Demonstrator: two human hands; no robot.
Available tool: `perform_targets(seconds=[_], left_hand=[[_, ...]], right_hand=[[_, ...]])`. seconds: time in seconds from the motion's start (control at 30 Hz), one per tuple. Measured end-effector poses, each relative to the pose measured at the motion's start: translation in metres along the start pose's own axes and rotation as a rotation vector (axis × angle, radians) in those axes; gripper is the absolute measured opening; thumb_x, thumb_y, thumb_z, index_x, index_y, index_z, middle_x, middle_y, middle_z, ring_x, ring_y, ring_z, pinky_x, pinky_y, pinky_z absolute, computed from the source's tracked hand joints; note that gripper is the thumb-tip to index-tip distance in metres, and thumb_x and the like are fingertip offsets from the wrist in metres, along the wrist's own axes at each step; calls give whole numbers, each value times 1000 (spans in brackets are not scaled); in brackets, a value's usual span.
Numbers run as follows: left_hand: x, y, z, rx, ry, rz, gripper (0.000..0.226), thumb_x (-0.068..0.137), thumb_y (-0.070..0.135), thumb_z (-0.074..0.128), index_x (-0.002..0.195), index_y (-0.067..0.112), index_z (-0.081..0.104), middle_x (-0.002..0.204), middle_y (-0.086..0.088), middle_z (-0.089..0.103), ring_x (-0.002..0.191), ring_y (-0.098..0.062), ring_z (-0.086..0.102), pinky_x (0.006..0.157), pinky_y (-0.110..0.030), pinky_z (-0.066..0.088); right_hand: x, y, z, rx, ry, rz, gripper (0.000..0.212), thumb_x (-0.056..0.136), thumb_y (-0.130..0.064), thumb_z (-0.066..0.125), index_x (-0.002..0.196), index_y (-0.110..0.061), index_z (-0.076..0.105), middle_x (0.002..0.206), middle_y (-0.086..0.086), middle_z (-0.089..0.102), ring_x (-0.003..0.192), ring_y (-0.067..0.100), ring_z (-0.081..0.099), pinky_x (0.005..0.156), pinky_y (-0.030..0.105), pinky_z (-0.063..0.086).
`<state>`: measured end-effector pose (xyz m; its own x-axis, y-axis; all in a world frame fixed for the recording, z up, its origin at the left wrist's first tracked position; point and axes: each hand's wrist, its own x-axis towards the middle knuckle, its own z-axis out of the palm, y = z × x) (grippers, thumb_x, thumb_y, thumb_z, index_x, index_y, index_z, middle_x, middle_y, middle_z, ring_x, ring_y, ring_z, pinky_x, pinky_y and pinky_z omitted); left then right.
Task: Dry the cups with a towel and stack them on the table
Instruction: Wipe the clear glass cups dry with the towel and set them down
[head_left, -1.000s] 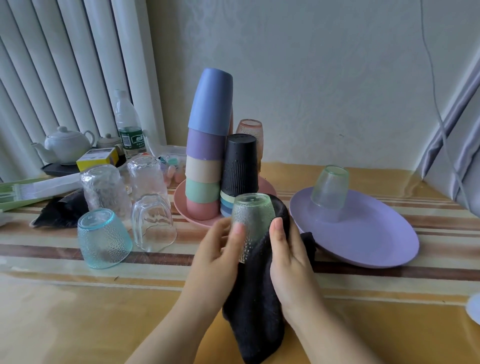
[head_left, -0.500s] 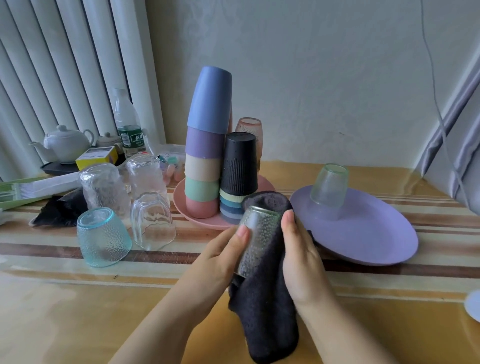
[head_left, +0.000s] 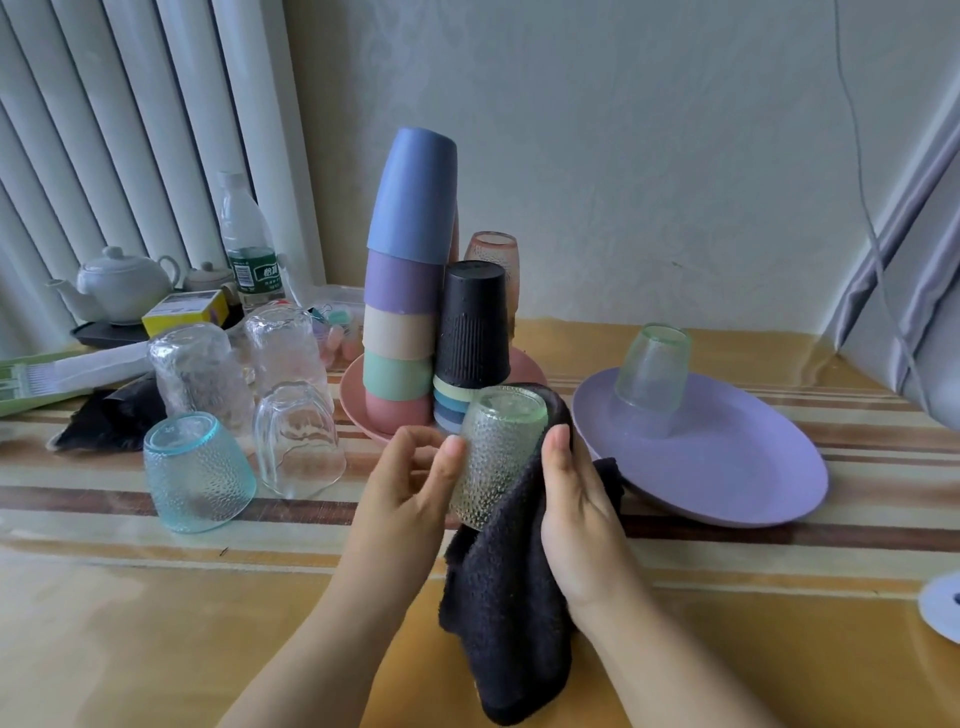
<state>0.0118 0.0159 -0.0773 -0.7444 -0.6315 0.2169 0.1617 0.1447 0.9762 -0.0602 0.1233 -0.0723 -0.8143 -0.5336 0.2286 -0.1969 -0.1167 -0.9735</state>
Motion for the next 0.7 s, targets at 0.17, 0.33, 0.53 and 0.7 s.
perform_targets(seconds=[0.17, 0.33, 0.53, 0.7], left_hand=[[-7, 4, 7, 10, -135, 29, 43, 78, 48, 51, 116, 31, 62, 104, 18, 72, 97, 9, 63, 80, -6, 46], [-1, 7, -4, -13, -188, 5, 33, 87, 47, 58, 114, 30, 64, 109, 16, 72, 105, 2, 64, 90, -22, 47], [0, 10, -8, -246, -274, -130, 51, 80, 55, 54, 113, 18, 67, 114, 0, 72, 112, -14, 65, 96, -30, 52], [8, 7, -12, -386, -112, -224, 65, 74, 64, 59, 114, 14, 62, 115, -13, 70, 109, -29, 66, 94, -48, 52]], right_hand=[[-2, -3, 4, -2, 19, -65, 23, 86, -39, 32, 107, -48, 37, 107, -44, 39, 93, -41, 34, 77, -11, 24], [-2, 8, 7, -61, -54, -89, 38, 90, -48, 33, 127, -41, 40, 119, -41, 44, 110, -30, 38, 87, -7, 26], [0, 7, 2, 39, -63, 7, 47, 84, -68, 33, 119, -43, 52, 120, -38, 52, 117, -23, 41, 105, 8, 31], [-2, 12, 5, 4, -145, 62, 70, 78, -67, 30, 135, -31, 45, 134, -28, 47, 124, -19, 36, 111, 11, 24]])
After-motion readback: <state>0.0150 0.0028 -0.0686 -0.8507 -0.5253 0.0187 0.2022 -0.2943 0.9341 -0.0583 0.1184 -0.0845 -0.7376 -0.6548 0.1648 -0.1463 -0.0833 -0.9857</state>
